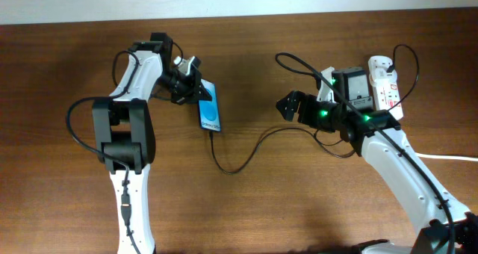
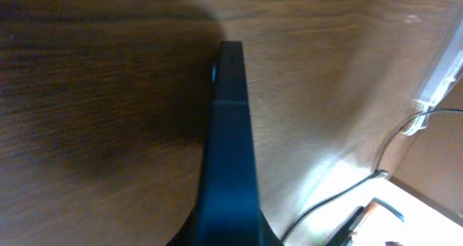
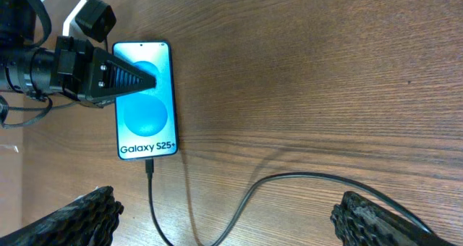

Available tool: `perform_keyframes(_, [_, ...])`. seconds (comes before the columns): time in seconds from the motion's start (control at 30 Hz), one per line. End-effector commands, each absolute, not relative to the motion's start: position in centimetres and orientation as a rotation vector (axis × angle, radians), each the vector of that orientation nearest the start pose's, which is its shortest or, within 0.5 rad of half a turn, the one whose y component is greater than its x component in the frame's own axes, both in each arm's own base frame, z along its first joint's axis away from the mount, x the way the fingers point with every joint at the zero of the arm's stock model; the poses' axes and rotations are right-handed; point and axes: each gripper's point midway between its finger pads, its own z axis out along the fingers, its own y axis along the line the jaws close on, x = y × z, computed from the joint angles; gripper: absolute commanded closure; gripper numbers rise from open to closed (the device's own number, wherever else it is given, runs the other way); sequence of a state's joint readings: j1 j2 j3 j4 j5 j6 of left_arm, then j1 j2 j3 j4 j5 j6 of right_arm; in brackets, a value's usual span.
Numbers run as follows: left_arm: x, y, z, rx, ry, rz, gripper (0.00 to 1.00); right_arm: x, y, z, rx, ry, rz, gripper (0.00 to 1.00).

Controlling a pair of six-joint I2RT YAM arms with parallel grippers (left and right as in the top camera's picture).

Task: Plug charger to phone and switch on socket

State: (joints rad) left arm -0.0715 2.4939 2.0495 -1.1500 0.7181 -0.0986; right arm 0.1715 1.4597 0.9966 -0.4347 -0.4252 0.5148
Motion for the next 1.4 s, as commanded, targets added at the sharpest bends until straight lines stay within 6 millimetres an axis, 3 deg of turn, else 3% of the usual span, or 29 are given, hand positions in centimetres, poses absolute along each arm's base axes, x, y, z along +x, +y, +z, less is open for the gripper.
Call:
perform_keyframes(0.0, [46.1,-14.4,0.5,-0.089,3.05,-1.12,0.96,37.0,13.2,15.2,0.225,2.486,0.786,0.02])
perform_keyframes(0.3, [46.1,-14.4,0.5,-0.089,3.051,-1.118,0.6,37.0,13.2,15.2,0.225,2.486,0.786,0.02])
perform_keyframes(0.37, [46.1,-14.4,0.5,-0.09,3.052,-1.117,0.48,37.0,13.2,15.2,0.225,2.486,0.786,0.02])
perform_keyframes(0.6, [45.6,-11.3,-1.5,-0.119,3.165,-0.784,0.37,37.0,13.2,15.2,0.225,2.486,0.787,0.02])
perform_keyframes(0.77, [46.2,-9.0,-1.8,-0.14,3.191,-0.541,0.33,37.0,13.2,15.2,0.225,2.486,0.786,0.02])
perform_keyframes(1.0, [48.0,-6.3,0.5,-0.122,3.157,-0.272,0.29,37.0,13.2,15.2,0.224,2.487,0.786,0.02])
perform_keyframes(1.2, [49.4,-6.1,2.8,-0.113,3.106,-0.249,0.28,36.9,13.2,15.2,0.216,2.486,0.785,0.02])
perform_keyframes(1.27, [49.6,-6.1,3.2,-0.111,3.093,-0.25,0.05,36.9,13.2,15.3,0.204,2.483,0.783,0.02])
perform_keyframes(1.3, [49.6,-6.1,3.2,-0.111,3.093,-0.25,0.01,36.8,13.2,15.5,0.204,2.482,0.782,0.01])
perform_keyframes(1.37, [49.6,-6.1,3.1,-0.111,3.095,-0.25,0.01,36.7,13.1,16.2,0.198,2.468,0.783,0.02])
